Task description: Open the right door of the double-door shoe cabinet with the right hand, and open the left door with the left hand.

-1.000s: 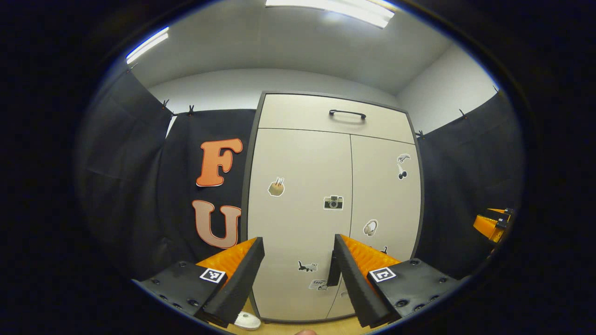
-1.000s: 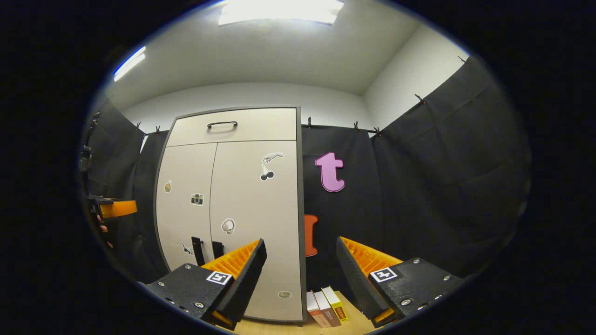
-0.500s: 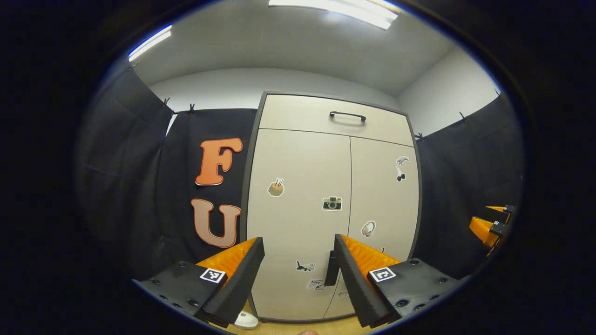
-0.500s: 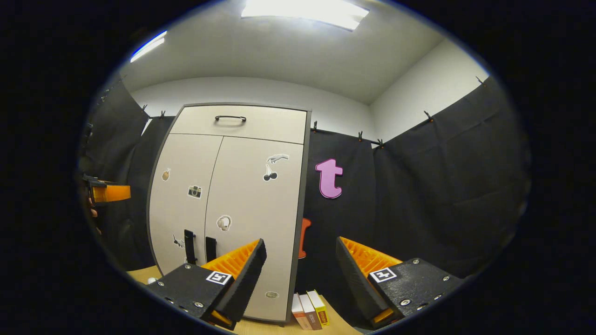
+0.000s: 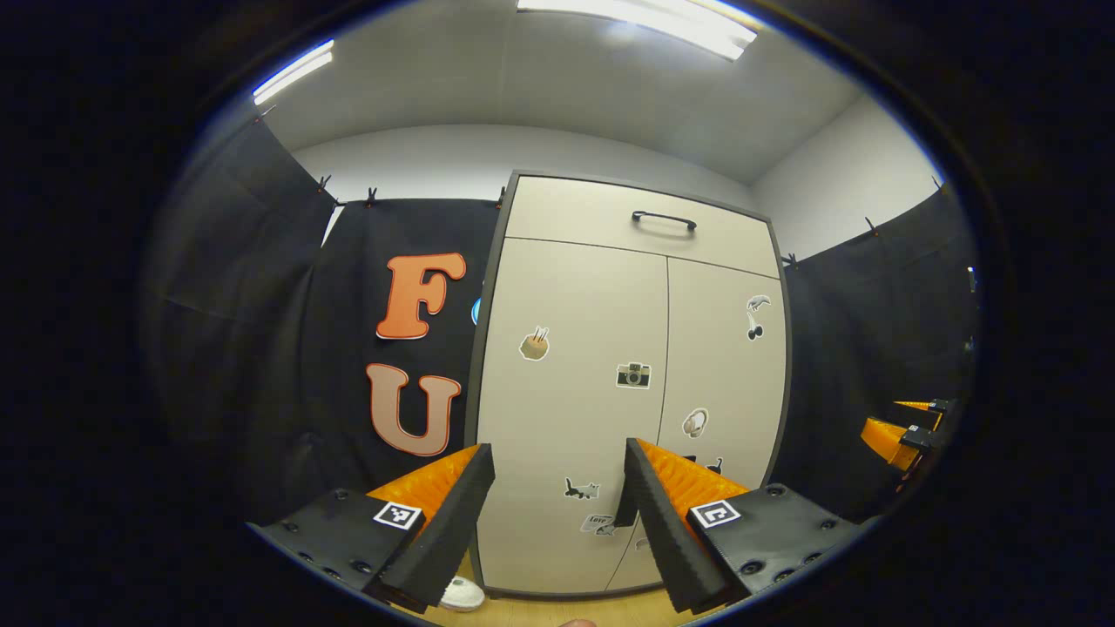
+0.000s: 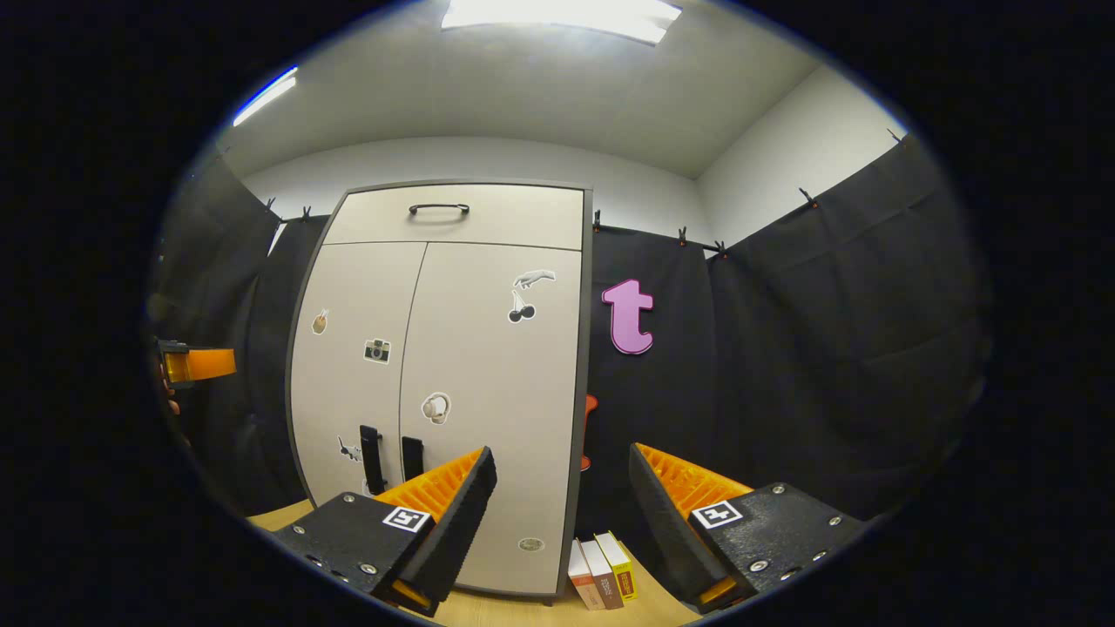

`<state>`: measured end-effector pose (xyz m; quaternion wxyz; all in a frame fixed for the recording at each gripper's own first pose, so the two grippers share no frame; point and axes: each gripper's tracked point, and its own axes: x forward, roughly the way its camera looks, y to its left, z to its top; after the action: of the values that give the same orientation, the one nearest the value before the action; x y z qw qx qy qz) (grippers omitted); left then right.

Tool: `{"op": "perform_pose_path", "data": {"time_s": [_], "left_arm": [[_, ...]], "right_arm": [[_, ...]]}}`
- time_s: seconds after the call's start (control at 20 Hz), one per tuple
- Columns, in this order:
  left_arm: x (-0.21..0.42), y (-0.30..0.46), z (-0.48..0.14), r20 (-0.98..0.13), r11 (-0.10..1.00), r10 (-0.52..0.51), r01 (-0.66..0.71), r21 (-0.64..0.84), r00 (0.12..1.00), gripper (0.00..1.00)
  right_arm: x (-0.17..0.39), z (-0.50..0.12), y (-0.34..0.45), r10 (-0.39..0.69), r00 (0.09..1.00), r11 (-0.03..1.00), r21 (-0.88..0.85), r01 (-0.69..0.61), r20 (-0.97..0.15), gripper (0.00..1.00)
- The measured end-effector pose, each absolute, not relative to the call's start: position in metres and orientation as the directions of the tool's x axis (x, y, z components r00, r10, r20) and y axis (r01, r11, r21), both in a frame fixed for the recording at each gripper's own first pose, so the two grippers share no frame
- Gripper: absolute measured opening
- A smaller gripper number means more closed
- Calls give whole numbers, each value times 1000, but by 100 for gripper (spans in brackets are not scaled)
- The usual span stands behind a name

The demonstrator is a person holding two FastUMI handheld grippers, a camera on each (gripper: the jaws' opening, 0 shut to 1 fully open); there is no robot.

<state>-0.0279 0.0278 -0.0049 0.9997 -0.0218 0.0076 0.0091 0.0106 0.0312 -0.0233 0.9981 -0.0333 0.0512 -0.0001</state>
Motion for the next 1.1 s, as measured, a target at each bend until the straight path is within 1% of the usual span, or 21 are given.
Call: {"op": "perform_pose_path", "data": {"time_s": [0.2,0.35,0.6,0.65,0.7,0.8,0.9,0.95,1.1], "left_arm": [[-39,49,-13,-32,997,45,-47,-65,999,97],[-47,75,-19,-37,993,88,-91,-70,995,95],[-58,120,-27,-51,984,172,-174,-37,984,96],[-60,125,-28,-51,982,181,-183,-35,982,94],[-62,131,-30,-54,981,188,-190,-35,981,96],[-64,142,-30,-52,979,199,-200,-28,979,96],[-66,152,-32,-45,977,214,-215,-4,976,95],[-68,157,-32,-38,975,222,-222,6,974,96],[-69,170,-38,-38,972,236,-236,11,971,94]], "right_arm": [[20,-39,54,24,989,999,-45,-31,-144,93],[31,-50,73,45,984,998,-36,-52,-172,93],[56,-61,103,56,982,998,-18,-60,-183,93],[63,-65,110,60,980,998,-13,-64,-191,93],[69,-68,119,64,978,998,-5,-66,-196,93],[81,-78,138,79,974,997,18,-77,-213,93],[94,-94,160,100,964,995,37,-94,-245,93],[100,-103,171,111,958,994,46,-103,-264,93],[118,-130,192,127,941,992,44,-119,-314,92]]}}
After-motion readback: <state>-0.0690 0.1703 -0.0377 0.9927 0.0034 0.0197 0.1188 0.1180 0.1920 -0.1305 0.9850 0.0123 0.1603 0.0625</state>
